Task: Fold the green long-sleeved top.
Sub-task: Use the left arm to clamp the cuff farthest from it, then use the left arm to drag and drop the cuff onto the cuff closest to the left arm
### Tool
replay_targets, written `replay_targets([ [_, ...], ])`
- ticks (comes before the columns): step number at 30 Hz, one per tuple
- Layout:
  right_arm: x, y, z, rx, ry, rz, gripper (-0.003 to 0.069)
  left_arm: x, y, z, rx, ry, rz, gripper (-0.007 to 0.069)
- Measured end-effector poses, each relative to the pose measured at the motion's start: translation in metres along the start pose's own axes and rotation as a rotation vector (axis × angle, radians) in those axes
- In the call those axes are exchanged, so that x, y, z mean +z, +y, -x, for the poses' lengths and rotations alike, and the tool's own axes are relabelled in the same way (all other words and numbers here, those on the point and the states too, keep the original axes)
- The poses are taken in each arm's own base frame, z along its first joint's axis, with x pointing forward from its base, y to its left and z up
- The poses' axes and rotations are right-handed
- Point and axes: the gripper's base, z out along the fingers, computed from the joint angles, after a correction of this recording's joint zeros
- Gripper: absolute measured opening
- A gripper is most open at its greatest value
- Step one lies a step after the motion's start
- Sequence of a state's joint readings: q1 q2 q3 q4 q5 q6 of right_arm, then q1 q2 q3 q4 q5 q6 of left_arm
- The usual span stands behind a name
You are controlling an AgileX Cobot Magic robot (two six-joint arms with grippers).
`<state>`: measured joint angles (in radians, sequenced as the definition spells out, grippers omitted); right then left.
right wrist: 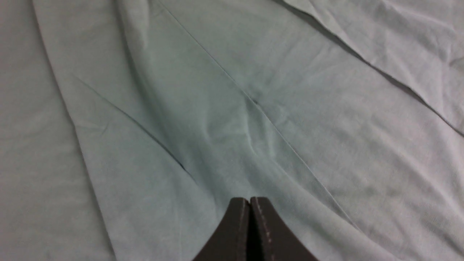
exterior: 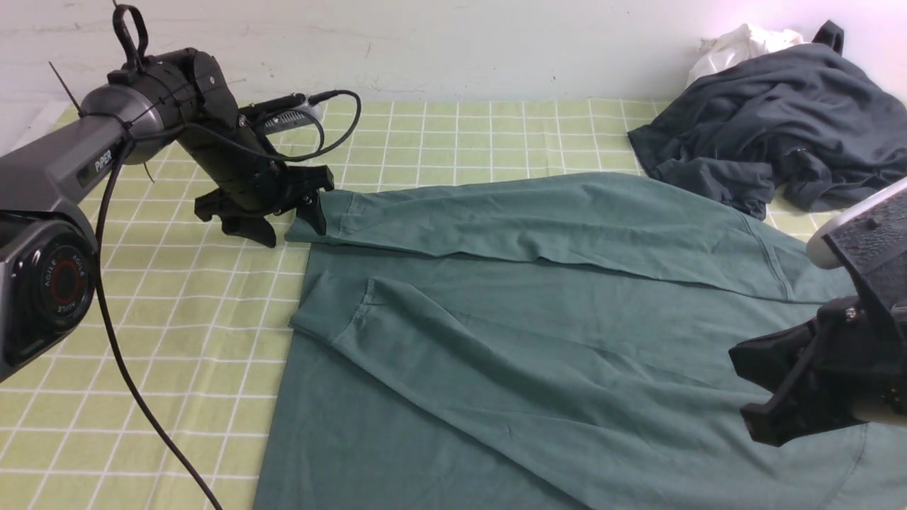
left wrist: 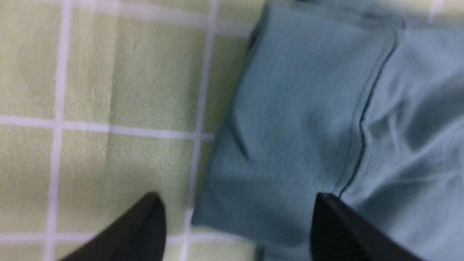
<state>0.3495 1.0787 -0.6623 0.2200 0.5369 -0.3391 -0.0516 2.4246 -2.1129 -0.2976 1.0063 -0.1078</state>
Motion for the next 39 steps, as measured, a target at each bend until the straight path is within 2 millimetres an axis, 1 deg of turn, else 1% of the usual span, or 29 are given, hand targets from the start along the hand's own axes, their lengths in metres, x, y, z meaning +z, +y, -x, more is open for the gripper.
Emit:
replay_targets([
  [2, 0.000, 0.000, 0.000, 0.000, -0.001, 0.000, -0.0015, 0.002, 0.000, 0.000, 0.008, -0.005, -0.001, 0.0408],
  [3, 0.000, 0.000, 0.000, 0.000, -0.001, 0.000, -0.0015, 0.003, 0.000, 0.001, 0.014, -0.013, -0.010, 0.0326],
  [4, 0.000, 0.000, 0.000, 0.000, -0.001, 0.000, -0.0015, 0.004, 0.000, 0.001, 0.019, -0.015, -0.010, 0.0312],
  [5, 0.000, 0.000, 0.000, 0.001, -0.001, 0.000, -0.0015, 0.004, 0.000, 0.001, 0.029, -0.017, -0.013, 0.0197],
  [6, 0.000, 0.000, 0.000, 0.001, -0.001, 0.000, -0.0015, 0.004, -0.001, 0.001, 0.035, -0.017, -0.018, 0.0125],
  [7, 0.000, 0.000, 0.000, 0.001, -0.001, 0.000, -0.0015, 0.003, -0.002, 0.002, 0.041, -0.017, -0.022, 0.0072],
  [9, 0.000, 0.000, 0.000, 0.001, -0.001, 0.000, -0.0015, 0.001, -0.004, 0.001, 0.061, -0.011, -0.026, 0.0031],
  [11, 0.000, 0.000, 0.000, 0.001, 0.001, 0.001, -0.0015, -0.009, -0.011, -0.001, 0.118, 0.005, -0.031, 0.0021],
  [14, 0.000, 0.000, -0.001, -0.004, 0.006, 0.000, -0.0015, -0.040, -0.029, -0.006, 0.240, 0.033, -0.045, 0.0019],
  [16, 0.000, 0.000, -0.002, -0.015, 0.017, -0.002, -0.0015, -0.069, -0.047, -0.013, 0.345, 0.040, -0.057, 0.0019],
  [18, 0.000, -0.001, -0.003, -0.046, 0.036, -0.010, -0.0015, -0.107, -0.071, -0.021, 0.445, -0.003, -0.055, 0.0019],
  [19, 0.000, -0.001, -0.003, -0.050, 0.038, -0.012, -0.0015, -0.114, -0.076, -0.023, 0.459, -0.015, -0.056, 0.0019],
  [20, 0.000, -0.001, -0.004, -0.061, 0.045, -0.015, -0.0015, -0.131, -0.086, -0.032, 0.495, -0.033, -0.042, 0.0019],
  [22, 0.000, -0.002, -0.004, -0.071, 0.050, -0.018, -0.0015, -0.153, -0.098, -0.050, 0.532, -0.034, -0.020, 0.0019],
  [23, 0.000, -0.002, -0.005, -0.073, 0.056, -0.018, -0.0015, -0.165, -0.102, -0.063, 0.546, -0.028, -0.007, 0.0019],
  [25, 0.000, -0.002, -0.006, -0.074, 0.062, -0.016, -0.0015, -0.167, -0.101, -0.080, 0.554, 0.012, 0.014, 0.0019],
  [29, -0.006, -0.001, -0.005, -0.076, 0.044, -0.020, -0.0015, -0.161, -0.089, -0.130, 0.555, 0.149, 0.067, 0.0019],
  [32, -0.011, -0.001, -0.004, -0.080, 0.026, -0.025, -0.0015, -0.144, -0.077, -0.166, 0.578, 0.241, 0.108, 0.0019],
  [34, -0.012, -0.001, -0.003, -0.081, 0.015, -0.027, -0.0015, -0.132, -0.072, -0.182, 0.587, 0.279, 0.120, 0.0020],
  [35, -0.012, -0.001, -0.003, -0.080, 0.014, -0.027, -0.0015, -0.128, -0.071, -0.187, 0.593, 0.288, 0.123, 0.0024],
  [36, -0.013, -0.001, -0.003, -0.076, 0.010, -0.026, -0.0015, -0.120, -0.067, -0.196, 0.606, 0.317, 0.132, 0.0036],
  [37, -0.013, -0.001, -0.003, -0.074, 0.010, -0.025, -0.0015, -0.119, -0.067, -0.197, 0.608, 0.317, 0.133, 0.0039],
  [38, -0.013, -0.001, -0.003, -0.066, 0.007, -0.021, -0.0015, -0.112, -0.063, -0.203, 0.620, 0.332, 0.140, 0.0067],
  [39, -0.013, 0.000, -0.003, -0.060, 0.006, -0.019, -0.0015, -0.110, -0.062, -0.206, 0.624, 0.341, 0.144, 0.0101],
])
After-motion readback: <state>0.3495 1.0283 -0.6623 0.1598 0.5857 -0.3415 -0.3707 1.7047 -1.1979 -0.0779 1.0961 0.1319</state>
